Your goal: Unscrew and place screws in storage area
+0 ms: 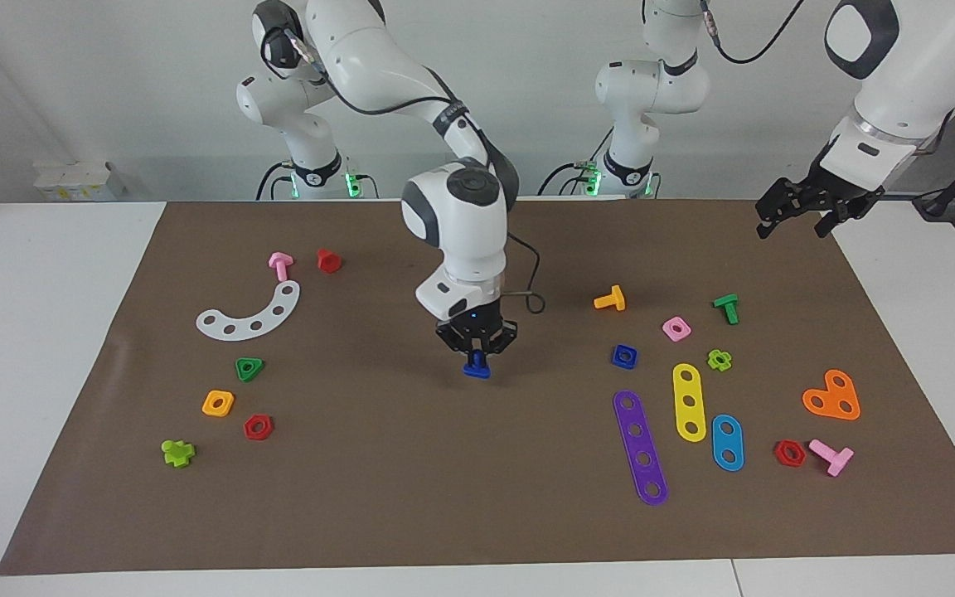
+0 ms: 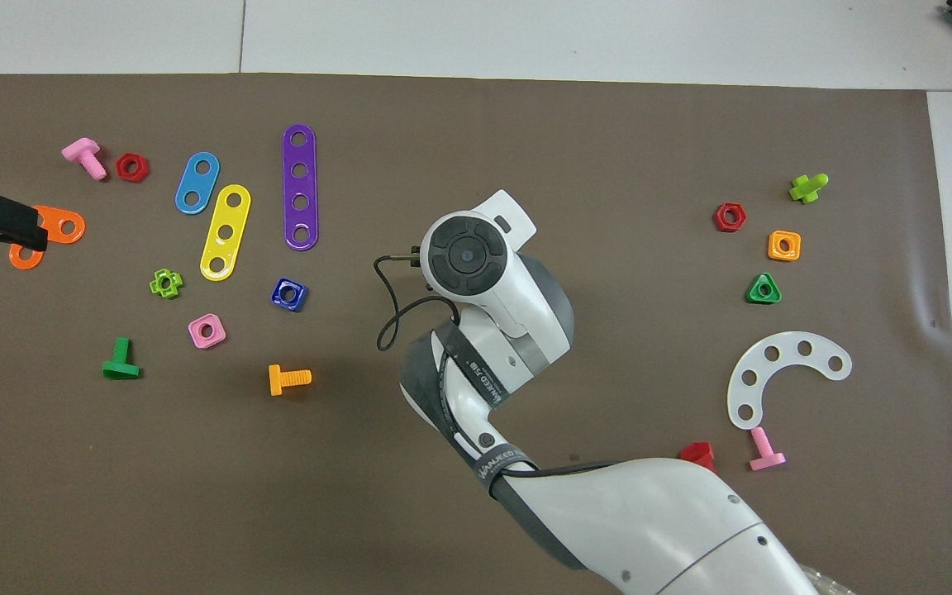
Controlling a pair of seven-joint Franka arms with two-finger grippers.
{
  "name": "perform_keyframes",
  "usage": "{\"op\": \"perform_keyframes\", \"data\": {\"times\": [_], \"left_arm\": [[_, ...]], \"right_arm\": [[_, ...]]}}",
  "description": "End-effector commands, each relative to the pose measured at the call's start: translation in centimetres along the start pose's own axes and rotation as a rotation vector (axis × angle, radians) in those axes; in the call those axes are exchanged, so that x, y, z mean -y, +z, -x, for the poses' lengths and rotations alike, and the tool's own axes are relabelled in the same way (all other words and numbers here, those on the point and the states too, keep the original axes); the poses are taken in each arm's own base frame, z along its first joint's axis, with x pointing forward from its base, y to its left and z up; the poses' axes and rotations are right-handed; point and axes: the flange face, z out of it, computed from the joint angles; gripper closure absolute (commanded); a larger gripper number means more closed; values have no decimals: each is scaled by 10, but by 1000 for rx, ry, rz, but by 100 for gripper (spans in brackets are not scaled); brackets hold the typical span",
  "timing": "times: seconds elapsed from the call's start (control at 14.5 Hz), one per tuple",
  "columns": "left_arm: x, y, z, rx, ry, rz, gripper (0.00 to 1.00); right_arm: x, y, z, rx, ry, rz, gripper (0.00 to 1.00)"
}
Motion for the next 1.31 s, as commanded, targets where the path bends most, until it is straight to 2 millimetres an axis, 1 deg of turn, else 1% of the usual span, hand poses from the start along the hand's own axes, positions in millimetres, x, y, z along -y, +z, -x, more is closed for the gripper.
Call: {"op": "perform_keyframes", "data": {"times": [0.0,0.07,0.21,0.28,0.34,0.48,0.55,0.62,0.69,0.76,0.83,0.9,1.1,1.24], "left_arm": [[-3,10,9,-29,1,-13,0],[-3,11,9,-26,1,-13,0],[-7,11,9,-27,8,-15,0],[-7,11,9,-27,3,-15,0],[-7,13,8,-27,-3,-16,0],[-2,12,7,-39,1,-64,0],[-3,11,6,-47,7,-81,0],[-3,11,6,-46,6,-81,0],[-4,11,7,-44,7,-83,0],[-5,11,7,-43,6,-84,0],[-5,11,6,-45,3,-84,0],[-5,9,6,-49,-2,-83,0],[-2,7,6,-57,-7,-82,0],[-3,7,5,-55,3,-84,0]], "right_arm": [[-88,-39,-10,15,9,7,100],[-121,-42,-13,36,-2,23,100],[-188,-36,-17,74,-10,45,100],[-212,-31,-22,86,-21,45,100],[-235,-21,-25,102,-21,46,100],[-271,-7,-28,106,-36,50,100],[-288,0,-29,108,-49,53,100],[-302,9,-26,107,-56,53,100],[-307,22,-19,107,-59,53,100],[-317,35,-13,97,-49,50,100],[-325,44,-9,79,-36,45,100],[-322,47,-7,69,-31,35,100],[-329,63,-6,79,-21,37,100],[-329,69,-2,73,-22,36,100]]}}
